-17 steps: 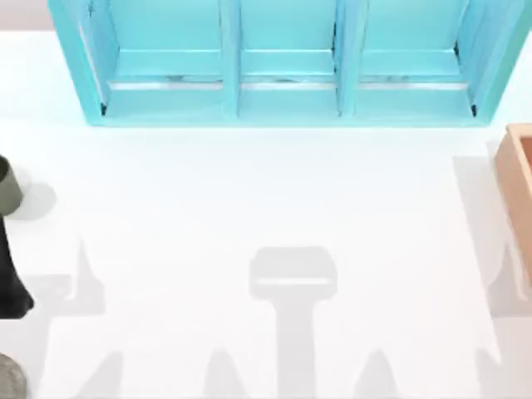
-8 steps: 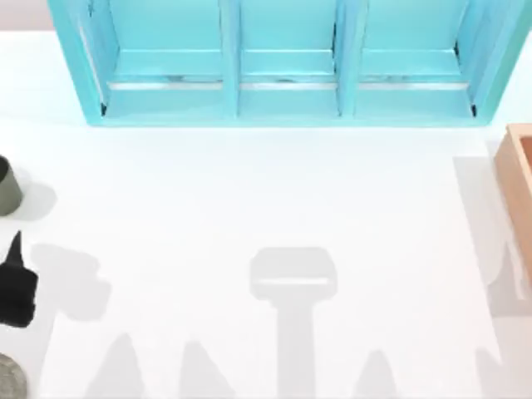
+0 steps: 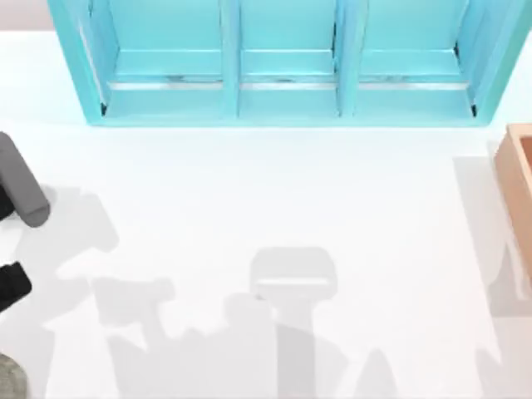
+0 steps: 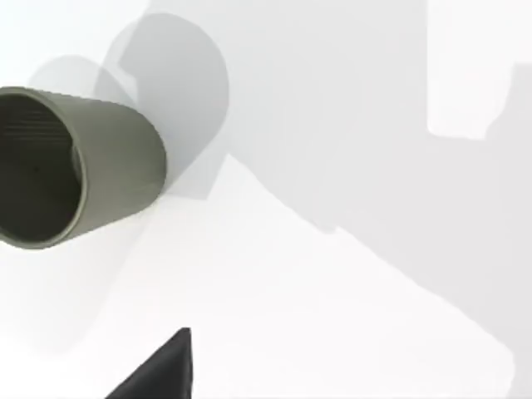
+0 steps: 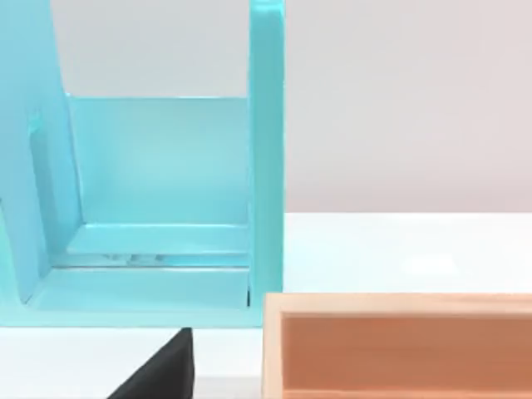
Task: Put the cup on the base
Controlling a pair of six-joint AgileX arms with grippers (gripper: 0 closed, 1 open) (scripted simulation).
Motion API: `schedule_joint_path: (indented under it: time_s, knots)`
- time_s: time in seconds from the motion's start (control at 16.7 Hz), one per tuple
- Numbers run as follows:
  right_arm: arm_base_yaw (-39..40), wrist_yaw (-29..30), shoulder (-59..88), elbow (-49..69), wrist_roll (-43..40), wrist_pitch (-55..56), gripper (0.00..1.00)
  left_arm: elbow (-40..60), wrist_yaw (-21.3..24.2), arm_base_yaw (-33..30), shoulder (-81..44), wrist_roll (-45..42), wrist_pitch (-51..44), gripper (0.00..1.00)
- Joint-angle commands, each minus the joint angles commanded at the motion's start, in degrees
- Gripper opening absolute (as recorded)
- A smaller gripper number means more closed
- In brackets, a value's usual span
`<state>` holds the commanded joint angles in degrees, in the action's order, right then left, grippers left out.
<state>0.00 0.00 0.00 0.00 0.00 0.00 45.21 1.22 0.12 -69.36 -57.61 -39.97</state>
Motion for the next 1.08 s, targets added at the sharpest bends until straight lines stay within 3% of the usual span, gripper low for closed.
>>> schedule_joint_path:
  time_s: [0.24,0.54,0.84,1.08]
  knots:
    - [0.0,0.0,0.0,0.0,0.0,0.0,1.00,17.0,-0.2,1.5,-20.5,-16.4,-13.4,1.00]
    - [0.0,0.0,0.0,0.0,0.0,0.0,1.00,37.0,-0.6,4.1,-37.2,-31.0,-26.6,1.00]
    - [0.0,0.0,0.0,0.0,0.0,0.0,1.00,52.9,-1.0,6.7,-46.4,-39.5,-34.4,1.00]
    - [0.0,0.0,0.0,0.0,0.0,0.0,1.00,59.3,-1.1,7.8,-48.4,-41.8,-36.8,1.00]
